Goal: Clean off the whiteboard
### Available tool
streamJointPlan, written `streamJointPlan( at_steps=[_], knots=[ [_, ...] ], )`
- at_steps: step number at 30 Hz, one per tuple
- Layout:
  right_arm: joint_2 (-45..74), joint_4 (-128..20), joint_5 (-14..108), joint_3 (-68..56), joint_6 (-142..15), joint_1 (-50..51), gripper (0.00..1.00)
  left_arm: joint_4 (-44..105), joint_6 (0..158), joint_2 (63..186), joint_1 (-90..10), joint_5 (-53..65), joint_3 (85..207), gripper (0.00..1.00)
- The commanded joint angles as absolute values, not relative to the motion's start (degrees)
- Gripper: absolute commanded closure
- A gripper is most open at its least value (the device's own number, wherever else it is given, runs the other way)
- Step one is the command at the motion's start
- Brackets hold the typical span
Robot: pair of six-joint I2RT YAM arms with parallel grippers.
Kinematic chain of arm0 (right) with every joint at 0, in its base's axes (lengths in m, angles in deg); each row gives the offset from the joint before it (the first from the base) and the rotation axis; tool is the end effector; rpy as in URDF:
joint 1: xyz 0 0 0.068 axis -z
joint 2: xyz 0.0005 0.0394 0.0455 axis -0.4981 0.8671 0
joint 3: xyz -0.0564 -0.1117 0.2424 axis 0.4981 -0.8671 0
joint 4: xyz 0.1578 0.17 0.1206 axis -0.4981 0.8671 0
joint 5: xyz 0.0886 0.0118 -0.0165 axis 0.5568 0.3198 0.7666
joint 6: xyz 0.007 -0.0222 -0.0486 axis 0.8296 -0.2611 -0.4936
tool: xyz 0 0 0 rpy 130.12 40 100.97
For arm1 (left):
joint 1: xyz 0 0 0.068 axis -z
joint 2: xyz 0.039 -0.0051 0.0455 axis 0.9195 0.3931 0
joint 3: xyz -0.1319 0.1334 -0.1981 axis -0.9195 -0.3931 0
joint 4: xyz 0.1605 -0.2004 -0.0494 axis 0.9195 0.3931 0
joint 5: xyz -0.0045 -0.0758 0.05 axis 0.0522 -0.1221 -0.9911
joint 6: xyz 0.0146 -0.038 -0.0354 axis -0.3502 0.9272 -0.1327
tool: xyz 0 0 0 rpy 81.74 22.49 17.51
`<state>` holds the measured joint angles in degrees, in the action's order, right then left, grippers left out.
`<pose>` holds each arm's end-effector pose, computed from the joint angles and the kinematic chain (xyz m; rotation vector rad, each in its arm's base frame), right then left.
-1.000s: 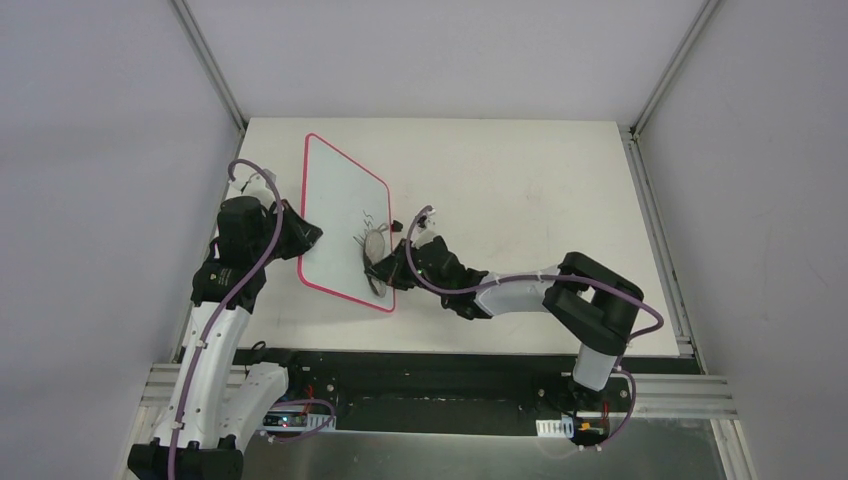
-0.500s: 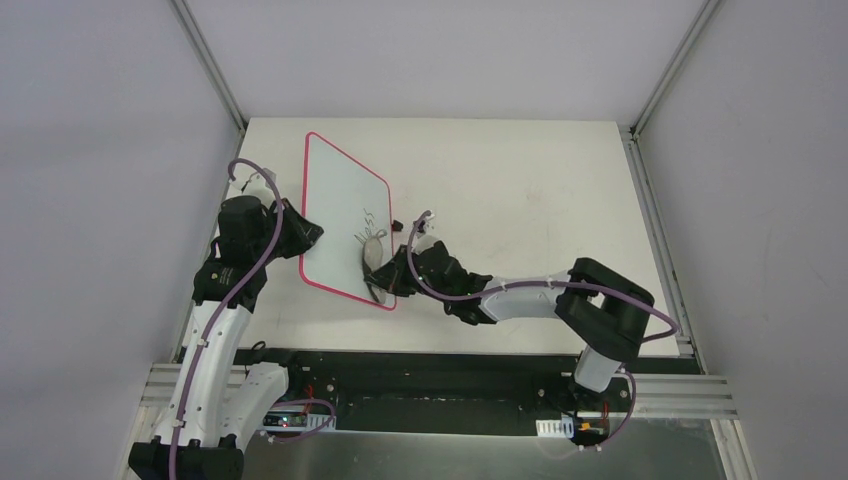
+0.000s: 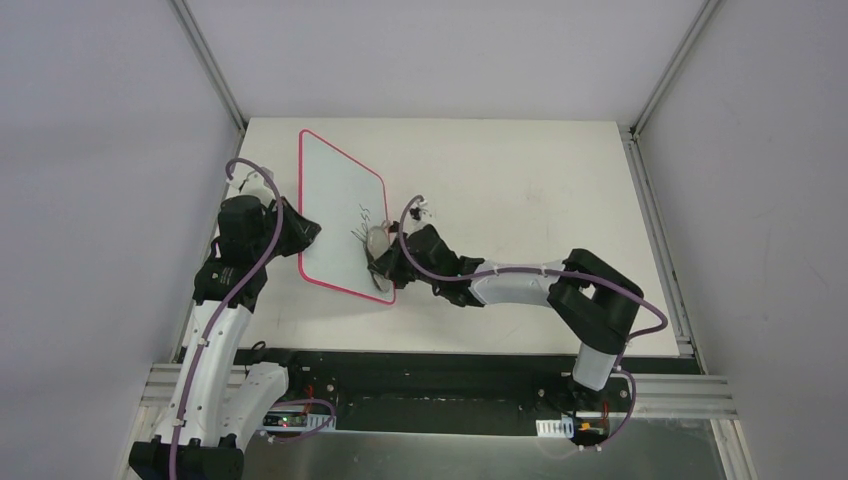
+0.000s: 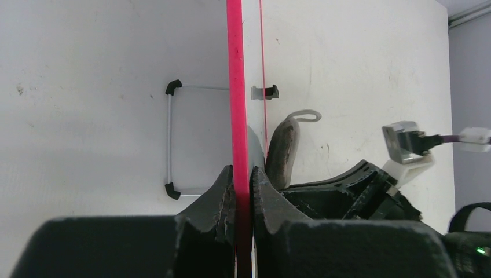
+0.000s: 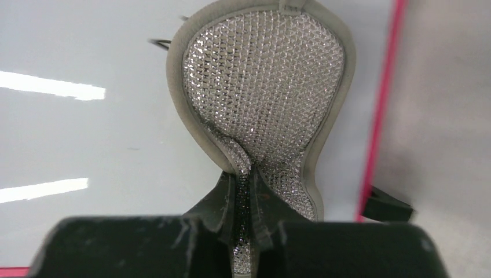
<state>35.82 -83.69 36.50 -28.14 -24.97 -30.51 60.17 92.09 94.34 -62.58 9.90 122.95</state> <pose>0.1922 0.3342 0.1873 -0.2308 2.0984 1.1388 0.1749 -0.0208 0.3335 -0.2252 2.0067 -0.5428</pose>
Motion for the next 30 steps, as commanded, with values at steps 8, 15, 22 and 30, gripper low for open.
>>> streamJointPlan(
  at_steps=[8,15,22,30],
  knots=[
    [36.5,-82.9,43.1,-16.7,-28.1,-33.6,1.0,72.4,85.1,98.0,-60.4,12.9,117.9,1.0],
    [42.8,-88.0,44.3,-25.0,-23.2,-26.4,1.0,72.3,85.1,97.8,-60.3,13.2,117.8,1.0],
    [41.9,-81.2,42.1,-21.5,-27.7,-27.3,1.0,72.1,85.1,98.0,-60.3,13.6,117.8,1.0],
    [39.7,-74.5,43.5,-4.3,-33.1,-33.7,1.0,72.1,85.1,98.1,-60.3,13.5,117.8,1.0]
  ],
)
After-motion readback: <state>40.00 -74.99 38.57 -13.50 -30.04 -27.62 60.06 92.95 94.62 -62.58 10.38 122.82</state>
